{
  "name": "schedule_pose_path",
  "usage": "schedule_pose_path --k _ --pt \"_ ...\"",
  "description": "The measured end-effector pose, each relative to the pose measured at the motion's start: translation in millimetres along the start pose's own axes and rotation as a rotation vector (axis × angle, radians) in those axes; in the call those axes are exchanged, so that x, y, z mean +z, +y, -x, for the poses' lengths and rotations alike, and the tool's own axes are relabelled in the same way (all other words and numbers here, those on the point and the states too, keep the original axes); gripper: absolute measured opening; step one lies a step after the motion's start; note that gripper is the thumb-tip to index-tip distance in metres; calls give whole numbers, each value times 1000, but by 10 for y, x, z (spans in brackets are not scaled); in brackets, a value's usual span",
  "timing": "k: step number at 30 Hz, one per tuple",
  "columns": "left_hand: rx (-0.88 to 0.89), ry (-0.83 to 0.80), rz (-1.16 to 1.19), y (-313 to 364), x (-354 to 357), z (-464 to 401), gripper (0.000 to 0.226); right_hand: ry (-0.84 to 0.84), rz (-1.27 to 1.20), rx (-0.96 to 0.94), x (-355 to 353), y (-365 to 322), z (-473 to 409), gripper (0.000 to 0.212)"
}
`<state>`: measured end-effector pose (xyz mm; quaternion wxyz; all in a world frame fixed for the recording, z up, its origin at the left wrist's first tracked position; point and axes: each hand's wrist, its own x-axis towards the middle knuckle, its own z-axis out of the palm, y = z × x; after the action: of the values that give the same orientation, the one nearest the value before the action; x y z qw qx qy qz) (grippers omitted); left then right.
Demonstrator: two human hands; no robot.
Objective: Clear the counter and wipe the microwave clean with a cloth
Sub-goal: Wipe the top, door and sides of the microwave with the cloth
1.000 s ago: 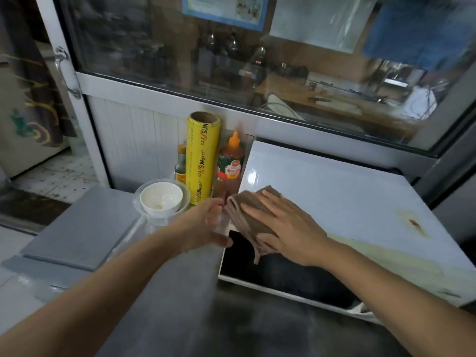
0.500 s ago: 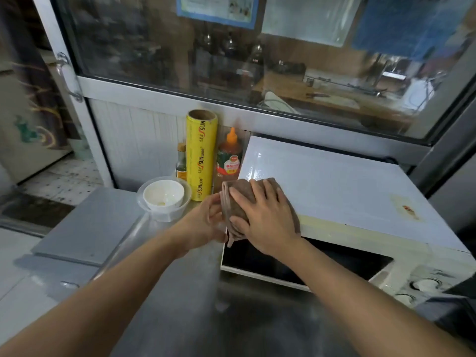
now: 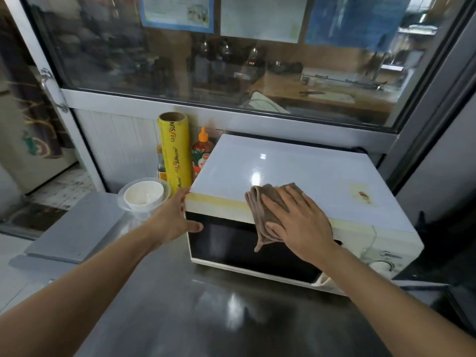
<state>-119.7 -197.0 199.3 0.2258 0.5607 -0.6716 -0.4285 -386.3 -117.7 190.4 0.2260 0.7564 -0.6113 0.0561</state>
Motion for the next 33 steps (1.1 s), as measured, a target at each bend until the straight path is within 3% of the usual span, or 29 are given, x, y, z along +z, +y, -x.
schedule_pose_path --k 5,9,12,15,20,24,29,33 --pt "34 248 -401 185 273 37 80 -30 0 78 -51 491 434 51" --pt "195 262 -718 361 631 72 78 -91 -15 208 -106 445 504 56" --pt "324 200 -775 537 970 76 83 -95 -52 280 -80 218 356 58" --pt "432 200 -823 660 1252 90 84 -63 10 167 -29 346 414 57" --pt "439 276 -877 600 1377 116 88 29 20 183 -19 1104 1018 53" --pt "414 297 -906 691 1441 150 85 -1 -97 292 16 1471 1404 55" --pt "573 185 -883 884 1773 316 81 148 -6 389 21 1212 1395 56" --pt "514 158 -831 957 1945 406 85 118 7 424 89 976 1408 72"
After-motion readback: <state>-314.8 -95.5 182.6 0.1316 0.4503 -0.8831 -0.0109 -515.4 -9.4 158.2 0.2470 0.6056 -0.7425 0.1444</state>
